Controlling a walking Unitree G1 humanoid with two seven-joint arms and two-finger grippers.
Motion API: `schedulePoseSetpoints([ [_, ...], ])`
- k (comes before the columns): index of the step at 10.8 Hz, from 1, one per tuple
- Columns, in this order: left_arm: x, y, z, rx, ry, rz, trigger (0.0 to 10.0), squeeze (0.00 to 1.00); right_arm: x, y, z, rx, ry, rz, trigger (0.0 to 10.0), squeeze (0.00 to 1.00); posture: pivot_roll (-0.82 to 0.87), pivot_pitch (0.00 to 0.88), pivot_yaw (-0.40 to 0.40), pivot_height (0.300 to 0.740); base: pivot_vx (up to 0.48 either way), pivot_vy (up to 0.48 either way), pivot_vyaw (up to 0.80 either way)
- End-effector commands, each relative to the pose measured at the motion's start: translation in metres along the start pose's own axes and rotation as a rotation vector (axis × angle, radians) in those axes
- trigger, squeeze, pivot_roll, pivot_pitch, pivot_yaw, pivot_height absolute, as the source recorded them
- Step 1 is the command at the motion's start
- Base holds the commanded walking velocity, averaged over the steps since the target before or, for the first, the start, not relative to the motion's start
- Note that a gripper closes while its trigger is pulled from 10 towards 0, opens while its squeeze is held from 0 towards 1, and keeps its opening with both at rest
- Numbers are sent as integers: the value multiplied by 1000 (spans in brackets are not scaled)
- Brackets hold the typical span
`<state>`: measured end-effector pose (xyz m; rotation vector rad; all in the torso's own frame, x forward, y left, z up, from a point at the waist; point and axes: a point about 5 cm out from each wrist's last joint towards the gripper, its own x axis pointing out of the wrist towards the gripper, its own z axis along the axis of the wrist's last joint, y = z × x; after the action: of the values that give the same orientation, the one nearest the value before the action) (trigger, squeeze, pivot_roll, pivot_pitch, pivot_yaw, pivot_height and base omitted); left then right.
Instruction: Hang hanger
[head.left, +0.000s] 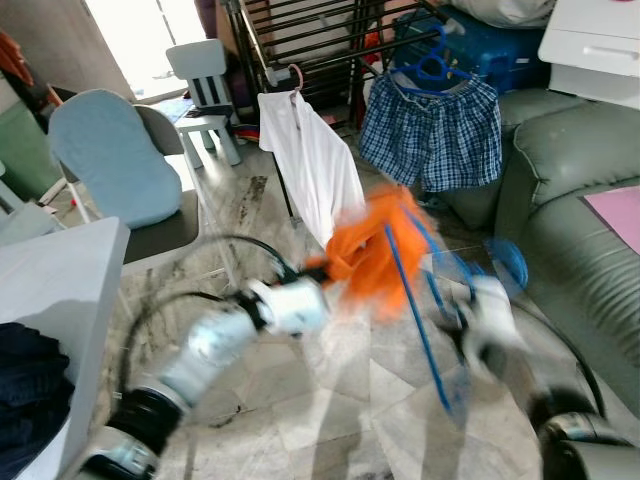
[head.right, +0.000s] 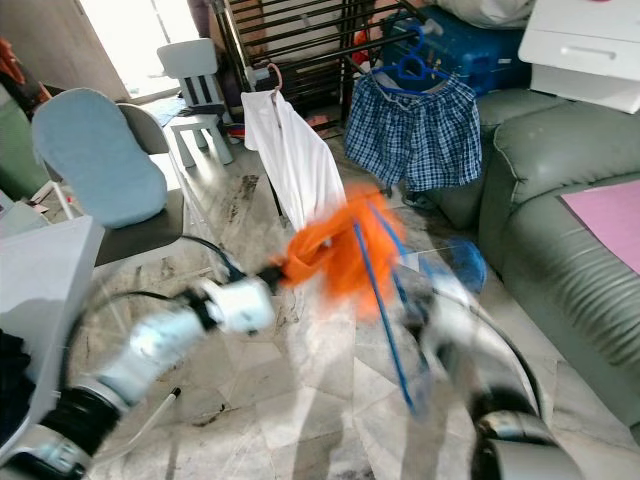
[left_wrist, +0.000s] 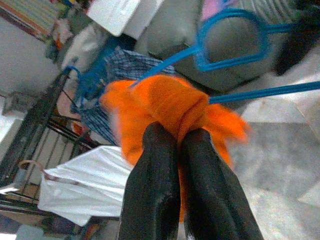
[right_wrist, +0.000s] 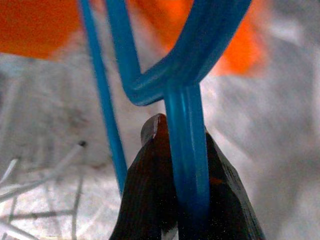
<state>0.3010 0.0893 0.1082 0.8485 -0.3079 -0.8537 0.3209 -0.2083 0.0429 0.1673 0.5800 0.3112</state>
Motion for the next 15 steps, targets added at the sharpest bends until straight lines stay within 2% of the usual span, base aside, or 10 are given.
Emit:
schedulePoseSetpoints([
  [1, -4, 1, -11, 12, 65, 4, 10000, 0, 3, 16, 0, -82, 16, 112, 10000, 0, -112, 0, 147, 740, 0, 0, 0],
  [2, -3, 4, -13, 11, 79, 23, 10000, 0, 0, 18, -16, -234, 92, 157, 10000, 0, -117, 0, 140, 740, 0, 0, 0],
  [3, -2, 8, -12, 4, 83, 46, 10000, 0, -8, 5, -41, -274, 192, 109, 10000, 0, -118, 0, 135, 740, 0, 0, 0],
  [4, -2, 9, -14, 9, 101, 54, 10000, 0, -15, -5, -54, -244, 234, 55, 10000, 0, -120, 0, 133, 740, 0, 0, 0],
  [6, -3, 7, -19, 13, 125, 68, 10000, 0, -21, -27, -50, 45, 138, -244, 10000, 0, -132, 0, 134, 740, 0, 0, 0],
  [7, -3, 9, -21, 26, 138, 77, 10000, 0, -17, -19, -43, 62, 98, -165, 10000, 0, -132, 0, 134, 740, 0, 0, 0],
  [9, -5, 9, -25, 56, 132, 27, 10000, 0, -20, -12, -31, -257, 87, -77, 10000, 0, -136, 0, 142, 740, 0, 0, 0],
  [10, -7, 6, -26, 70, 120, -41, 10000, 0, -24, -10, -27, -346, 84, -13, 10000, 0, -133, 0, 143, 740, 0, 0, 0],
  [12, -20, 0, -43, 211, 170, -256, 10000, 0, -47, -22, -19, -745, 184, 124, 10000, 0, -132, 0, 148, 740, 0, 0, 0],
  [15, -27, 25, -64, 379, 304, -307, 10000, 0, -70, -43, -7, -914, 279, 170, 10000, 0, -146, 0, 158, 740, 0, 0, 0],
])
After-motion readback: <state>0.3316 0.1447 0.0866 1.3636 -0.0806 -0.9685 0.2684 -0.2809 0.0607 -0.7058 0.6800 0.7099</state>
